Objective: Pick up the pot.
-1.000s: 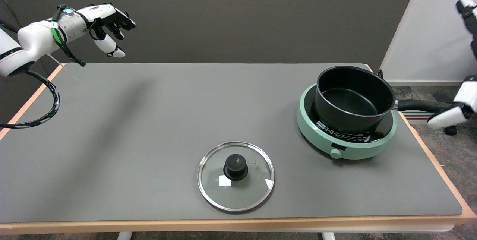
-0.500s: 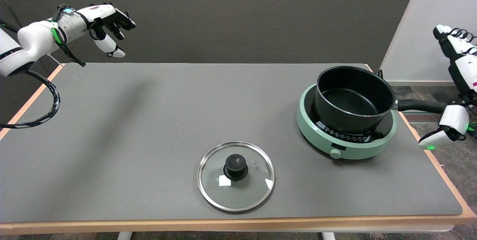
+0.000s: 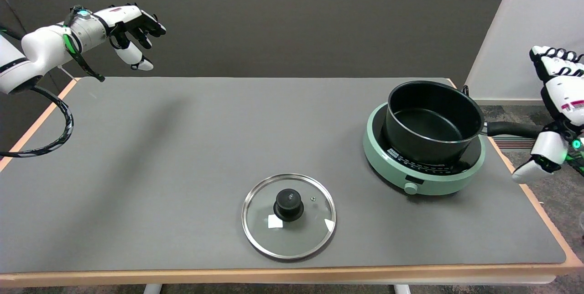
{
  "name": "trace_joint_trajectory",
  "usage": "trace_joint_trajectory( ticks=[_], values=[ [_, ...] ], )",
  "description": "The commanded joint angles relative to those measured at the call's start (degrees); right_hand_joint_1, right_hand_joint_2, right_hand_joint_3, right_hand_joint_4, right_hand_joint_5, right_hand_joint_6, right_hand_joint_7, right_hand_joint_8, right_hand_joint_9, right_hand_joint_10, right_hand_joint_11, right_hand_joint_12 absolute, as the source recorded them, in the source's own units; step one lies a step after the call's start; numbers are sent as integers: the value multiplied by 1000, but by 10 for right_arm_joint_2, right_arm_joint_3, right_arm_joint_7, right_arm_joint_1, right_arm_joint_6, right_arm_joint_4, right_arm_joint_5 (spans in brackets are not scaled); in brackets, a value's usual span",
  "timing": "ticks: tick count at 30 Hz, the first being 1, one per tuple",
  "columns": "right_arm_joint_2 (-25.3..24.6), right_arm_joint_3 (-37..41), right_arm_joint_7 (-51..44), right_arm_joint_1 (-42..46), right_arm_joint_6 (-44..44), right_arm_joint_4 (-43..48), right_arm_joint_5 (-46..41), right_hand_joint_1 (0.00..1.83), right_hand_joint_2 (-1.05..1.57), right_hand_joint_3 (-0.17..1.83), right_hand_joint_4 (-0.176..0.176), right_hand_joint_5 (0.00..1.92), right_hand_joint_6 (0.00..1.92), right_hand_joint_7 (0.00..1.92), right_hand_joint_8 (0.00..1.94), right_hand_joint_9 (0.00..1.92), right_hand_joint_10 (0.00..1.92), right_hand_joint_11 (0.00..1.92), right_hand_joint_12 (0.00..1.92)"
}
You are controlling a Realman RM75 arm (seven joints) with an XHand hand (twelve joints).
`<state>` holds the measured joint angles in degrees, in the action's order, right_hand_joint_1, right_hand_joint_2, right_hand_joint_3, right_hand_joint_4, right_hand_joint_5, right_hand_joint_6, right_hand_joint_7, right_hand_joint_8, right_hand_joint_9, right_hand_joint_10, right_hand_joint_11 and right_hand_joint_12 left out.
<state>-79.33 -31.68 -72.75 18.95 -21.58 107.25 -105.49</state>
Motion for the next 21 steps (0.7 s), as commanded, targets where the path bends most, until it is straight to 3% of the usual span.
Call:
trace_joint_trajectory(
  ticks=[1,21],
  values=[
    [9,-109,14,-36,132,-1,139,1331,-1047,861,-99,25,25,25,25,25,25,25,25],
    [-11,-183,8,-8,284,-3,133,1341,-1047,879,-36,16,16,16,16,16,16,16,16]
  ],
)
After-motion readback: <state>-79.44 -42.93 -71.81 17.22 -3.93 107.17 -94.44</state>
